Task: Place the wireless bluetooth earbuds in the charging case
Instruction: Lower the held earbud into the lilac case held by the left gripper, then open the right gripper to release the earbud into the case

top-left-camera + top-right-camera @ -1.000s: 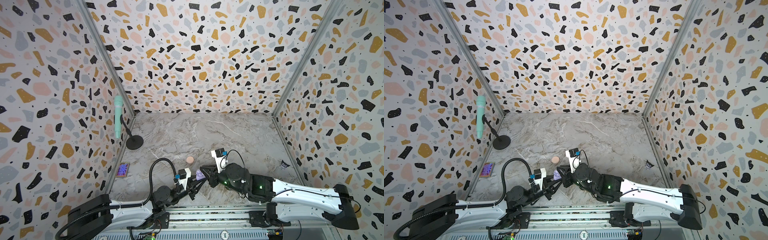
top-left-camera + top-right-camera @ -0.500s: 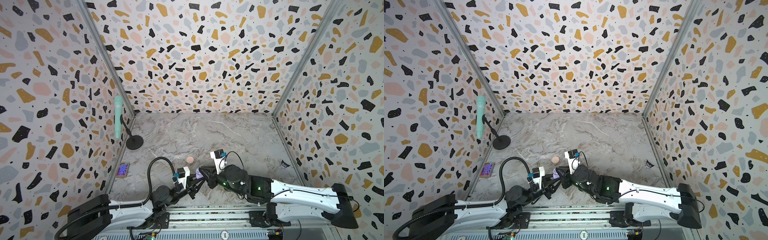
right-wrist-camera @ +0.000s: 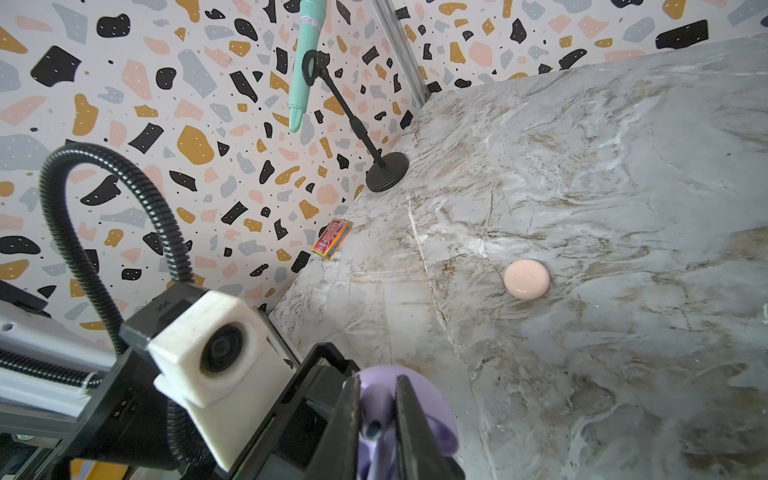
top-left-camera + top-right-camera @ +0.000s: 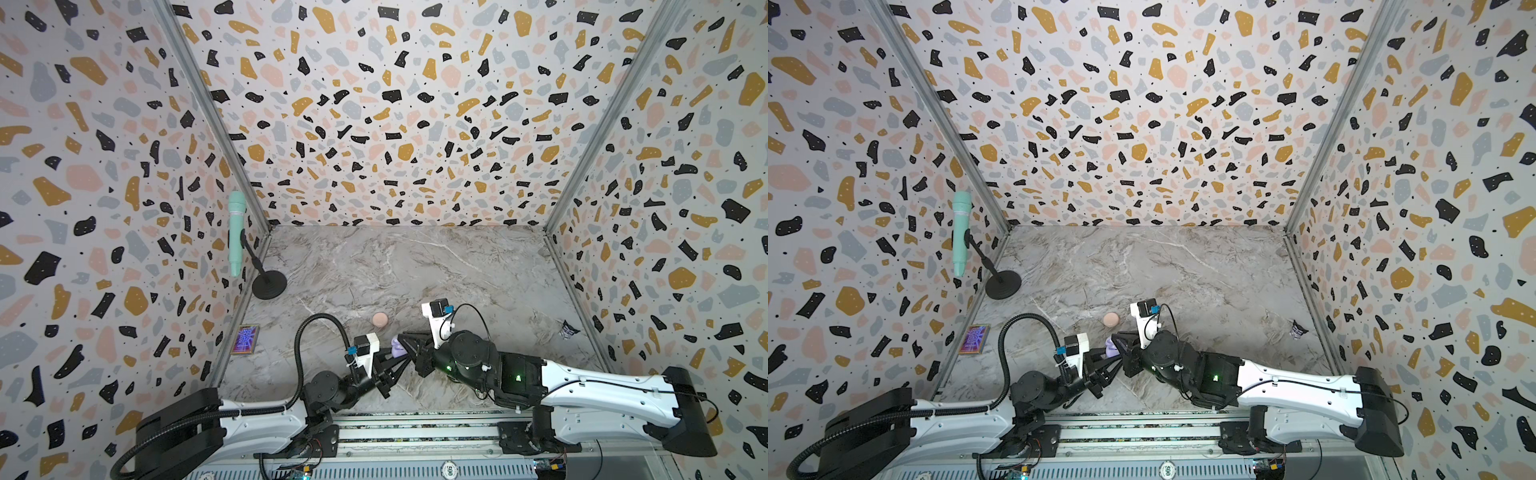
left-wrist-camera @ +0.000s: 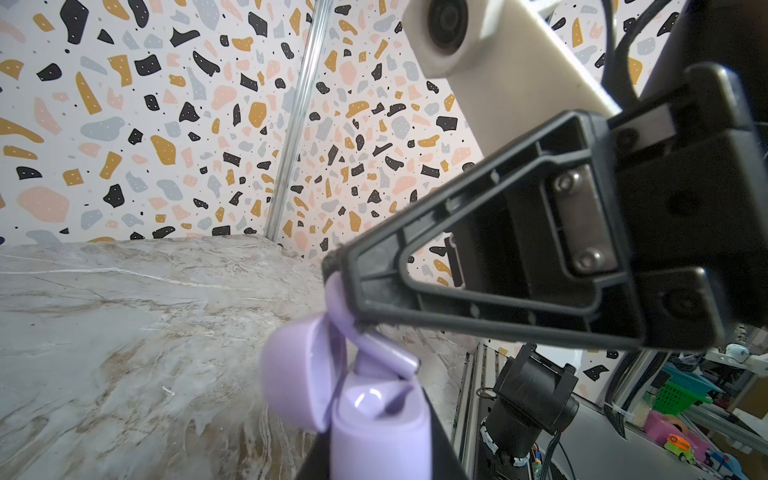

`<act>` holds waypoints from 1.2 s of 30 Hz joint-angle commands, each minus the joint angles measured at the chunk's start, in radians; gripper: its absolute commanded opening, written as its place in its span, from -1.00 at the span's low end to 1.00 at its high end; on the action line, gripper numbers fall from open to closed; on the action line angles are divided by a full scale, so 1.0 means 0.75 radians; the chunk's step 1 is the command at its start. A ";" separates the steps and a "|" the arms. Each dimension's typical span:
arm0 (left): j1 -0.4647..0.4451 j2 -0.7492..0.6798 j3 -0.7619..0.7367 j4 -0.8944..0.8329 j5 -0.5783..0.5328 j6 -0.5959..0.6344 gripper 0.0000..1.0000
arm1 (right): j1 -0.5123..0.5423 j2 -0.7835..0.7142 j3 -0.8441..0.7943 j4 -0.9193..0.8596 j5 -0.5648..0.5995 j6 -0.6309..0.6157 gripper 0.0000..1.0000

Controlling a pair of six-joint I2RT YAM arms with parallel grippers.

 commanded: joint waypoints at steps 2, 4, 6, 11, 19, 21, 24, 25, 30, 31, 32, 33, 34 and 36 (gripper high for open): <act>-0.004 0.000 0.016 0.138 0.001 -0.017 -1.00 | 0.012 -0.035 -0.014 0.049 0.037 0.006 -0.68; -0.004 0.001 0.015 0.139 -0.003 -0.026 -1.00 | 0.018 -0.039 -0.022 0.073 0.042 0.004 -0.68; -0.005 0.009 0.015 0.142 -0.003 -0.034 -1.00 | 0.025 -0.040 -0.028 0.095 0.048 0.005 -0.68; -0.003 0.029 0.014 0.170 0.001 -0.051 -1.00 | 0.038 -0.036 -0.029 0.121 0.077 -0.004 -0.69; -0.003 0.029 0.008 0.199 -0.003 -0.068 -1.00 | 0.050 -0.039 -0.051 0.159 0.116 -0.026 -0.70; -0.004 0.027 0.011 0.203 0.000 -0.076 -1.00 | 0.052 -0.036 -0.061 0.167 0.121 -0.028 -0.71; -0.004 0.029 0.015 0.205 0.014 -0.098 -1.00 | 0.051 -0.037 -0.073 0.180 0.128 -0.026 -0.72; -0.003 0.034 0.016 0.210 0.021 -0.104 -1.00 | 0.051 -0.040 -0.076 0.185 0.133 -0.026 -0.72; -0.004 0.051 0.007 0.247 0.037 -0.129 -1.00 | 0.051 -0.049 -0.088 0.212 0.140 -0.025 -0.72; -0.003 0.051 0.008 0.247 0.036 -0.130 -1.00 | 0.053 -0.049 -0.090 0.213 0.143 -0.021 -0.73; -0.004 0.051 0.009 0.247 0.034 -0.129 -1.00 | 0.053 -0.047 -0.090 0.221 0.141 -0.020 -0.73; -0.004 0.053 0.009 0.247 0.034 -0.131 -1.00 | 0.053 -0.046 -0.092 0.228 0.140 -0.018 -0.73; -0.004 0.055 0.010 0.249 0.034 -0.132 -1.00 | 0.055 -0.046 -0.093 0.232 0.141 -0.018 -0.74; -0.003 0.057 0.013 0.249 0.034 -0.133 -1.00 | 0.059 -0.048 -0.095 0.250 0.144 -0.018 -0.74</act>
